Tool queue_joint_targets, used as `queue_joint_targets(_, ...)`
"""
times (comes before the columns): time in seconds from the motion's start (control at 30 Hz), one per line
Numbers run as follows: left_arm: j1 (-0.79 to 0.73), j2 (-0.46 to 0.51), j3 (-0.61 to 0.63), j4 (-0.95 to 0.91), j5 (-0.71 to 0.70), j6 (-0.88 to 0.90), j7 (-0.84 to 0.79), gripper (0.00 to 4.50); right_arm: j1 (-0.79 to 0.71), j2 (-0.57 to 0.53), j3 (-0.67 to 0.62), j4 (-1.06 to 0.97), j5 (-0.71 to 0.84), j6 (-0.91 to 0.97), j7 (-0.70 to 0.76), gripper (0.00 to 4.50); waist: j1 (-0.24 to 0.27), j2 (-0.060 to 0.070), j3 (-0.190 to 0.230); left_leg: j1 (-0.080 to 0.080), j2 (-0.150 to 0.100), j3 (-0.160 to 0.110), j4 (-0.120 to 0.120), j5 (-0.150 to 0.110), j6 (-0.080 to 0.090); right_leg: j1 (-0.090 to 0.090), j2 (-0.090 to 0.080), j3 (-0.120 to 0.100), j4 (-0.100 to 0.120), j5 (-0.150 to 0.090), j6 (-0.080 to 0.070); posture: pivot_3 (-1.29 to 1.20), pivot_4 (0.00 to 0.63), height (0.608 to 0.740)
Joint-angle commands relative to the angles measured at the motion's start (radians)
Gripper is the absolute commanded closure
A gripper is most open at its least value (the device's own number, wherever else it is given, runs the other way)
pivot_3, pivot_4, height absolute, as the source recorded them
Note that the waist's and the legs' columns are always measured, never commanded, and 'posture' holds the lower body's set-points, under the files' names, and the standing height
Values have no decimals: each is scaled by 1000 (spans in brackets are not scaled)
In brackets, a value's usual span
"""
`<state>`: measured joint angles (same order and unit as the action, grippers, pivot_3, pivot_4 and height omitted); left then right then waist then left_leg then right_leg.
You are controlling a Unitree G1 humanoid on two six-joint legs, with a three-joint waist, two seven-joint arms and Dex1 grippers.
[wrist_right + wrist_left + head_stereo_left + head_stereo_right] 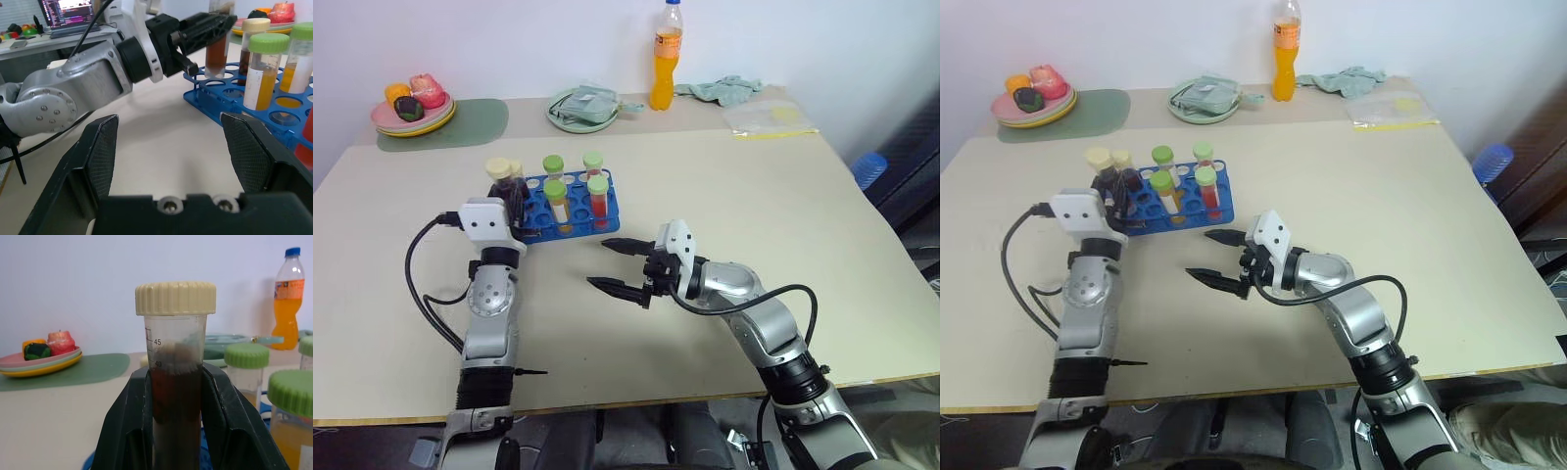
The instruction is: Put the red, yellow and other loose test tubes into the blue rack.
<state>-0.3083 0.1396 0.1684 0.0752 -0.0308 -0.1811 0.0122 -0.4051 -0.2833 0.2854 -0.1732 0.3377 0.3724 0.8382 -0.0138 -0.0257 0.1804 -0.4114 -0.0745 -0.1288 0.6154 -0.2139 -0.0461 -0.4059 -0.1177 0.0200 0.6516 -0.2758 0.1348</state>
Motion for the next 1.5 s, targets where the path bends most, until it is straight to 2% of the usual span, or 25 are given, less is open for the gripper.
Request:
queue_joint_targets(0.03, -13, 2, -17, -7, 19, -14, 3, 3707, -3, 8, -16, -41, 12, -2, -12, 843, 0, 0, 0, 0, 0, 0, 0, 0, 0, 0, 0, 0, 0, 0, 0, 0, 150, 740)
queue_joint_targets(0.73, 1, 15, -12, 31, 60, 39, 51, 3707, -9, 12, -16, -33, 22, -1, -8, 843, 0, 1, -1, 1, 0, -1, 0, 0, 0, 1, 0, 0, 0, 0, 0, 0, 150, 740)
queue_joint_targets(1.03, -3, -5, -11, 48, 14, 45, 28, 3707, -5, 16, -15, -36, 22, 0, -11, 843, 0, 2, -1, 1, 0, -1, -1, 0, 0, 1, 0, 0, 0, 0, 0, 0, 150, 740)
queue_joint_targets(1.07, -3, -6, -11, 48, 11, 45, 27, 2708, -5, 16, -15, -36, 21, 0, -11, 843, 0, 1, -1, 1, 0, -1, -1, 0, 0, 1, 0, 0, 0, 0, 0, 0, 150, 740)
queue_joint_targets(1.23, -7, -15, 1, 56, 7, 47, 48, 238, -5, 16, -15, -37, 21, 0, -10, 843, 0, 1, -1, 1, 0, -1, -1, 0, 0, 1, 0, 0, -1, 0, 0, 0, 150, 740)
queue_joint_targets(1.27, -8, -16, 1, 57, 6, 47, 50, 69, -4, 16, -15, -37, 22, -1, -9, 843, 0, 1, -1, 1, 0, -1, -1, 0, 0, 1, 0, 0, -1, 0, 0, 0, 150, 740)
queue_joint_targets(1.5, 1, -13, 5, 39, -10, 60, 42, 69, -5, 17, -16, -36, 25, 2, -7, 843, 0, 1, -1, 1, 0, -1, -1, 0, 0, 1, 0, 0, -1, 0, 0, 0, 150, 740)
